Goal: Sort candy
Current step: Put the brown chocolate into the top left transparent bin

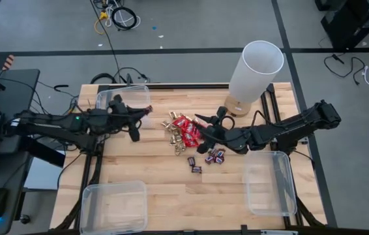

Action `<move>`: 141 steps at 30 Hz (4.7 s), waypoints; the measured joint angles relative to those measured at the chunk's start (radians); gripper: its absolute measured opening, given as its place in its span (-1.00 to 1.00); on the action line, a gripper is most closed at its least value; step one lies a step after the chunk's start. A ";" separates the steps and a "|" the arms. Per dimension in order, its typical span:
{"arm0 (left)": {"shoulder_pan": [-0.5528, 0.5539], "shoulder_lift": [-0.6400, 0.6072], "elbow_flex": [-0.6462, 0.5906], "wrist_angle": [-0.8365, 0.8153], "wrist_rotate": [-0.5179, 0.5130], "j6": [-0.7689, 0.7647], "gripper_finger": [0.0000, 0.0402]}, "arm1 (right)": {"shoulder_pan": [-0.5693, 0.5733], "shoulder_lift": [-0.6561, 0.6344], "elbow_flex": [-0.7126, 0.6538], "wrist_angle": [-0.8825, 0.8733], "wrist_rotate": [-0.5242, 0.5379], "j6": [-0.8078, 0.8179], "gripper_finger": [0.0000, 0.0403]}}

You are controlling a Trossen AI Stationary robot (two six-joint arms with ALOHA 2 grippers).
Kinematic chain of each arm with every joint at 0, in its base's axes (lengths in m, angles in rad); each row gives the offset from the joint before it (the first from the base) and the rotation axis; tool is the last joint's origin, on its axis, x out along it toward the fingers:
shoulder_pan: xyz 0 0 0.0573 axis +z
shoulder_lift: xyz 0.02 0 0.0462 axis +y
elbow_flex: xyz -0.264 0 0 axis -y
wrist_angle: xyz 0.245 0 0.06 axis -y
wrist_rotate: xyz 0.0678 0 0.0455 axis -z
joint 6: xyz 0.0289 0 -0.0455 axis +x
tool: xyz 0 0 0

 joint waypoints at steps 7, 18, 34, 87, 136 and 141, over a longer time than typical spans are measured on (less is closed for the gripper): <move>0.000 -0.003 0.112 -0.314 -0.070 -0.136 -0.92 | -0.031 0.004 0.000 -0.074 -0.020 0.087 -0.43; 0.000 -0.001 0.160 -0.688 -0.070 -0.391 -0.92 | -0.060 0.004 -0.023 -0.120 -0.046 0.175 -0.42; 0.006 0.005 0.159 -1.072 -0.171 -0.755 -0.92 | -0.064 0.004 -0.028 -0.119 -0.048 0.215 -0.42; 0.069 0.060 0.158 -0.398 0.144 -0.050 -0.56 | -0.069 0.005 -0.028 -0.354 -0.385 0.389 -0.42; -0.005 0.149 0.158 -0.217 0.251 0.047 -0.56 | 0.065 0.421 -0.019 -0.414 -0.729 0.643 -0.05; -0.018 0.149 0.158 -0.217 0.252 0.047 -0.56 | 0.049 0.421 -0.019 -0.417 -0.736 0.643 -0.12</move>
